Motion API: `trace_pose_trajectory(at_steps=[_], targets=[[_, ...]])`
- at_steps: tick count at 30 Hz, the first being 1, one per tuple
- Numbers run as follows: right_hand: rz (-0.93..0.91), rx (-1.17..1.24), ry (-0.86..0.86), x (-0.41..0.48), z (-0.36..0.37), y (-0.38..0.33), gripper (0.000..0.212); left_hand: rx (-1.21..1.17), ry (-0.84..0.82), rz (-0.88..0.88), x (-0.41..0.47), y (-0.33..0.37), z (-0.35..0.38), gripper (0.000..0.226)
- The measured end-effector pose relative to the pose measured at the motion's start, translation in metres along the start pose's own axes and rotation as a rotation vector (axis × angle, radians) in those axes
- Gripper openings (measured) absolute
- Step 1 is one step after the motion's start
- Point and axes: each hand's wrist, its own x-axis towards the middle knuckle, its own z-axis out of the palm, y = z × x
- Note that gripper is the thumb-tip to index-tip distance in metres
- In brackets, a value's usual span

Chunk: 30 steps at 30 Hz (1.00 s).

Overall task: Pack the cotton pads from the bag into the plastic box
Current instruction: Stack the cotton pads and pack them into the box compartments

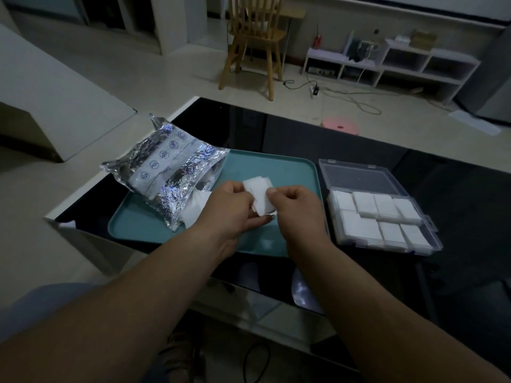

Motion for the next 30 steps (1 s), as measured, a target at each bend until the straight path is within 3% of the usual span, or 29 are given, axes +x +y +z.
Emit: trace_pose_trajectory(at_steps=[4,9,13,17,19,22,25,30], targets=[[-0.031,-0.062,0.051,0.000,0.007,0.002,0.010,-0.048,-0.052,-0.021,0.000,0.001,0.002,0.019],[-0.066,-0.106,-0.092,-0.005,-0.007,-0.002,0.022,-0.045,-0.041,-0.038,0.005,0.005,-0.006,0.020],[-0.205,-0.359,-0.130,-0.008,-0.018,-0.004,0.015,-0.083,-0.100,-0.087,0.004,0.004,-0.008,0.008],[-0.370,-0.483,-0.056,-0.012,-0.021,-0.011,0.022,0.121,-0.234,0.041,0.001,-0.003,-0.007,0.045],[-0.451,-0.549,-0.127,-0.015,-0.021,-0.014,0.017,0.133,-0.280,0.042,0.001,-0.005,-0.005,0.045],[-0.509,-0.567,-0.289,-0.019,-0.025,-0.018,0.025,-0.079,-0.245,-0.123,0.008,0.002,-0.008,0.030],[-0.509,-0.549,-0.423,-0.017,-0.029,-0.021,0.043,-0.254,-0.411,-0.284,0.014,0.012,-0.018,0.031],[-0.586,-0.577,-0.444,-0.012,-0.025,-0.022,0.041,-0.176,-0.526,-0.289,0.020,0.006,-0.022,0.038]])
